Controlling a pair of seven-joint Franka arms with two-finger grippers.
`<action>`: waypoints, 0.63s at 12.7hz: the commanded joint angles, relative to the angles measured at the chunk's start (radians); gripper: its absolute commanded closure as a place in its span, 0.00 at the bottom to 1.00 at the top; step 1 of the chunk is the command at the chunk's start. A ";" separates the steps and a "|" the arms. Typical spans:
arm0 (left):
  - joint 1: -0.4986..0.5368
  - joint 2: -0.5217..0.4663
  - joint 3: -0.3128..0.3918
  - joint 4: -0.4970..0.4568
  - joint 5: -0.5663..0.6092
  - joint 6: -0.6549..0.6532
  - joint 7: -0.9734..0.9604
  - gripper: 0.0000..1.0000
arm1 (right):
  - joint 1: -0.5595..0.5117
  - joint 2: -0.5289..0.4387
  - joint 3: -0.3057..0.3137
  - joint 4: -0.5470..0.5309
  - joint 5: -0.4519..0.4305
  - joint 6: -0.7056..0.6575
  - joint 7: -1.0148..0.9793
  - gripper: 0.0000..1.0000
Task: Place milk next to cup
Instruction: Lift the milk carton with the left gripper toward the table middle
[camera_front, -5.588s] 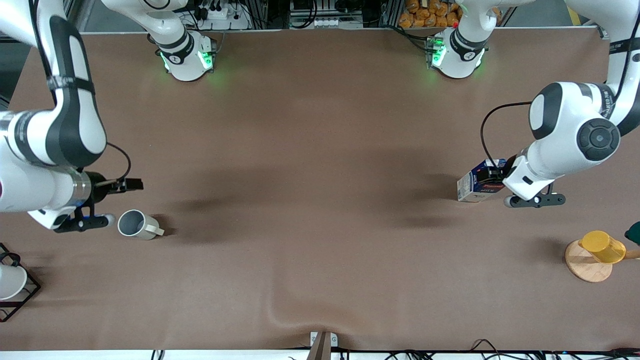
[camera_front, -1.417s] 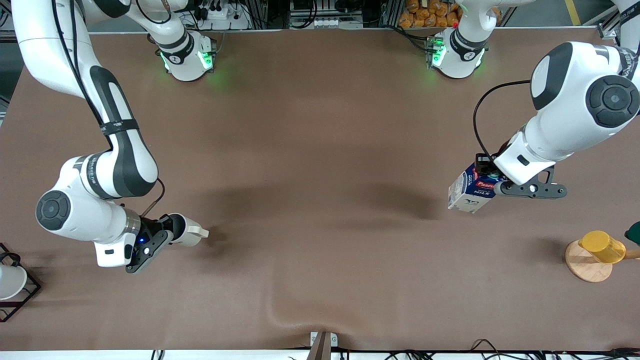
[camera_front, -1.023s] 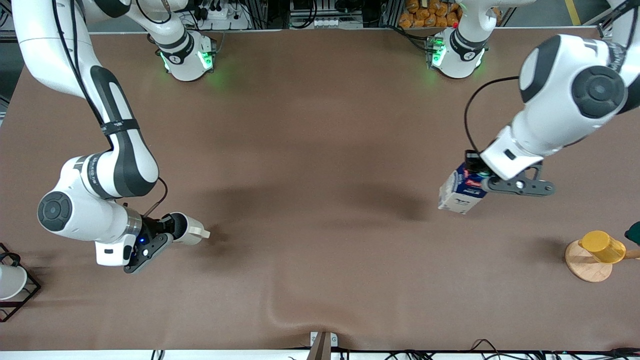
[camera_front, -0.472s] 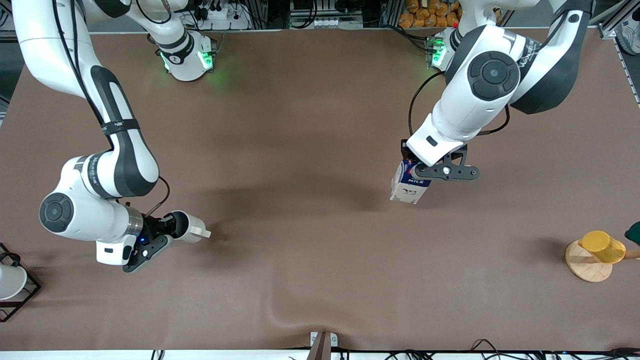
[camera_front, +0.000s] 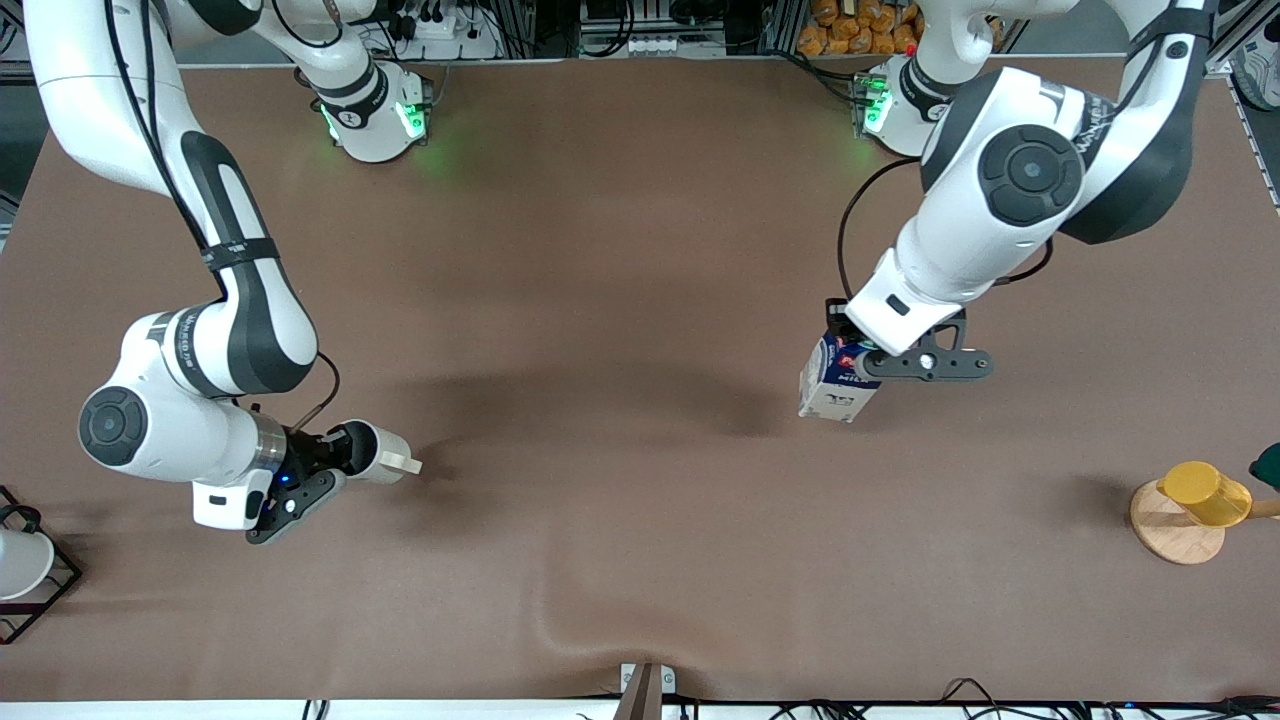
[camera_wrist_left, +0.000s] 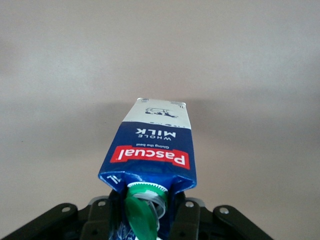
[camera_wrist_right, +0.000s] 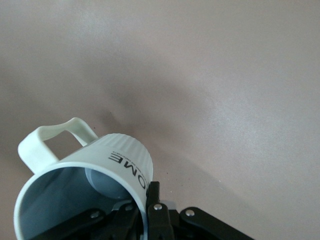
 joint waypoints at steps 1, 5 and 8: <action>0.031 -0.013 -0.002 0.016 0.003 -0.020 0.010 0.62 | -0.007 -0.011 0.008 -0.003 0.009 -0.017 0.014 1.00; 0.055 -0.013 -0.002 0.014 0.003 -0.020 0.026 0.62 | 0.016 -0.011 0.013 0.005 0.007 -0.030 0.112 1.00; 0.061 -0.010 -0.002 0.014 0.003 -0.020 0.027 0.62 | 0.118 0.001 0.017 0.019 0.003 -0.025 0.192 1.00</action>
